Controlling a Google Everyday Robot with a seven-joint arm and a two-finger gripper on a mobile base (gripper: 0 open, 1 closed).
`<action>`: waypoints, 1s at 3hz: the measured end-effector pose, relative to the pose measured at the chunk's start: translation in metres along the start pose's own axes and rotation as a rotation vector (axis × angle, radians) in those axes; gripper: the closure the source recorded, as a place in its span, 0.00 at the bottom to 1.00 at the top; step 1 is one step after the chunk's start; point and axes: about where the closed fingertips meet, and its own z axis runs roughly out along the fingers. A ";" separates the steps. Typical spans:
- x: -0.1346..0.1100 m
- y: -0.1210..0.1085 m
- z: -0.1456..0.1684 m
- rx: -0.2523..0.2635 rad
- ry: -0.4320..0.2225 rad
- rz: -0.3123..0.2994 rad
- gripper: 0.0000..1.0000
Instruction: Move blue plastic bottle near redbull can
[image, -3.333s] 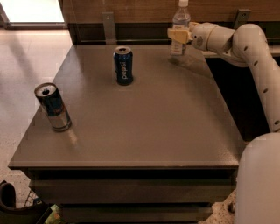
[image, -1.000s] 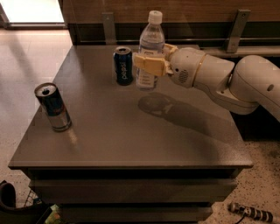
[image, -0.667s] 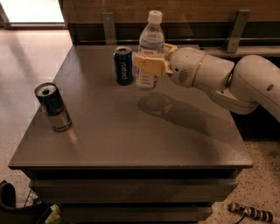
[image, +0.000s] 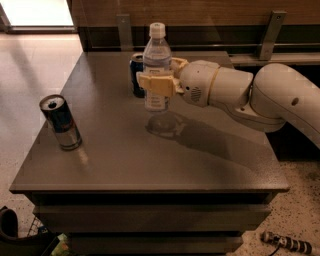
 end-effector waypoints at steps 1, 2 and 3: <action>0.011 0.017 0.008 -0.019 0.009 0.001 1.00; 0.016 0.045 0.024 -0.058 -0.014 -0.006 1.00; 0.019 0.075 0.038 -0.095 -0.019 -0.015 1.00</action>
Offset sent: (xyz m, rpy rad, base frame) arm -0.0520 0.0795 -0.0246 0.0355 -0.0357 0.1136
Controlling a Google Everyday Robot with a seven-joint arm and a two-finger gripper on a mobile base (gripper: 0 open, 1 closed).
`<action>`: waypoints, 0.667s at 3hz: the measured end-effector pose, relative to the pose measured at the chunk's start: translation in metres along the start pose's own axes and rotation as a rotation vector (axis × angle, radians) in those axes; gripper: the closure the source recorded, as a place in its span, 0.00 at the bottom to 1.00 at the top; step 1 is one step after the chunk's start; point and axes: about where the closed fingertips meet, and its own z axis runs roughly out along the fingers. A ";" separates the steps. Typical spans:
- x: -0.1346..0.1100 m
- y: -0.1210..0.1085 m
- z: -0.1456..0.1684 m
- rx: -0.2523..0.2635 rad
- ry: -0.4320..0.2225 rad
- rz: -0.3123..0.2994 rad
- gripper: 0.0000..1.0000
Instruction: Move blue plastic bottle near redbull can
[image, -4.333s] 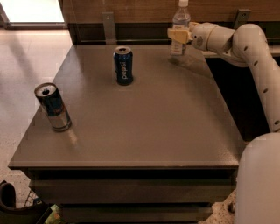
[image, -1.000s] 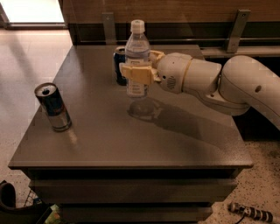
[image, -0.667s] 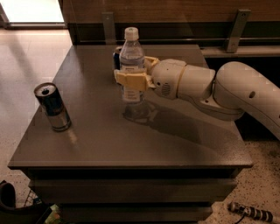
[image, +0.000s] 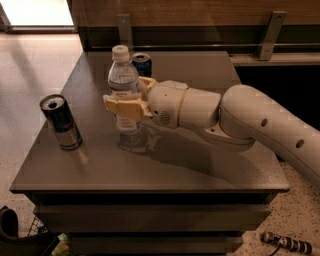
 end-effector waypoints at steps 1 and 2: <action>0.005 0.025 0.012 -0.035 0.019 0.004 1.00; 0.021 0.050 0.027 -0.090 0.024 0.047 1.00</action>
Offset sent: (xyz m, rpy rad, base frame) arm -0.0450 0.0596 -0.0406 0.0039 0.1102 0.1238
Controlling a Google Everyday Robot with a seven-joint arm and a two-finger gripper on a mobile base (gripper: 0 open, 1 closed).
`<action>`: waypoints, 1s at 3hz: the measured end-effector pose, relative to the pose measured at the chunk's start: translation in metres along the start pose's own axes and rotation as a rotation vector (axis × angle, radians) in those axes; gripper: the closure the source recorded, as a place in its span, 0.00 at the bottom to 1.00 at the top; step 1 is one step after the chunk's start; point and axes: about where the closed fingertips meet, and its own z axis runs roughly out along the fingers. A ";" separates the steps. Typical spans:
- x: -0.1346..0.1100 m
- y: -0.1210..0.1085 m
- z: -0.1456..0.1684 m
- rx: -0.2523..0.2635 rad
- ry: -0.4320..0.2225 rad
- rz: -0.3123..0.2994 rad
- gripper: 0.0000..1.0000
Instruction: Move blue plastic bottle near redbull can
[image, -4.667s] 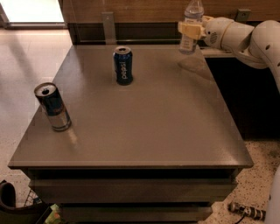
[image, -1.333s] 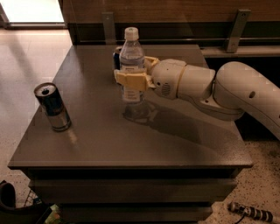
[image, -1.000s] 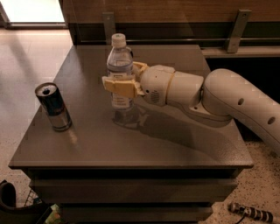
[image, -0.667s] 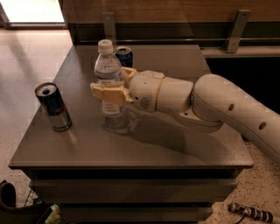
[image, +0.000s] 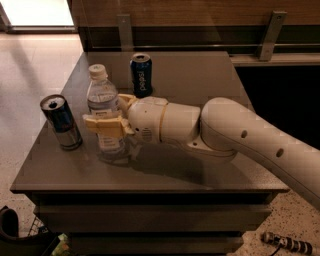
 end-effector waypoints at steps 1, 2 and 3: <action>0.008 0.011 0.009 -0.036 -0.015 0.015 1.00; 0.013 0.022 0.014 -0.077 -0.044 -0.017 1.00; 0.012 0.024 0.016 -0.080 -0.043 -0.018 0.74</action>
Offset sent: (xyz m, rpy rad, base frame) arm -0.0223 0.0225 -0.0181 0.0551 -0.0678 0.1050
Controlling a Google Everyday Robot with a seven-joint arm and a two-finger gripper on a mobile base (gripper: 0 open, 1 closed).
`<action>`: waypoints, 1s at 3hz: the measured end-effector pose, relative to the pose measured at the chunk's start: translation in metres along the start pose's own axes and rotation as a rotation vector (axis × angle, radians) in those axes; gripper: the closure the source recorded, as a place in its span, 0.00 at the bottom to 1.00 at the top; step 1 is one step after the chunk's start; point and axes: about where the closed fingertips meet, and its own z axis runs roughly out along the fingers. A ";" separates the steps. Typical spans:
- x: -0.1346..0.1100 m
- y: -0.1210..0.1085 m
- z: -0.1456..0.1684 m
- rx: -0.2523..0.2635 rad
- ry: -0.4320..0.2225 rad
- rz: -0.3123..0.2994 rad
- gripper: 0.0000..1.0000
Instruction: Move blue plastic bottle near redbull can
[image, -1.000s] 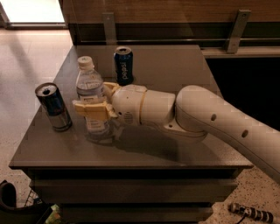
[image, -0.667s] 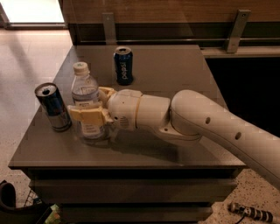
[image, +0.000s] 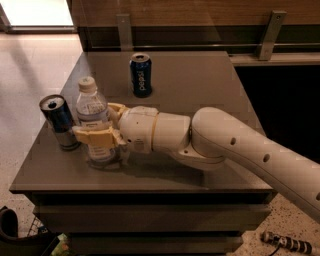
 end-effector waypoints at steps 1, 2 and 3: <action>-0.001 0.002 0.002 -0.004 0.000 -0.002 0.44; -0.001 0.003 0.003 -0.007 0.000 -0.003 0.20; -0.002 0.004 0.004 -0.011 0.000 -0.004 0.00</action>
Offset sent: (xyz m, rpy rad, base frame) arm -0.0008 0.0013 0.0004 -0.0002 -0.0012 0.0027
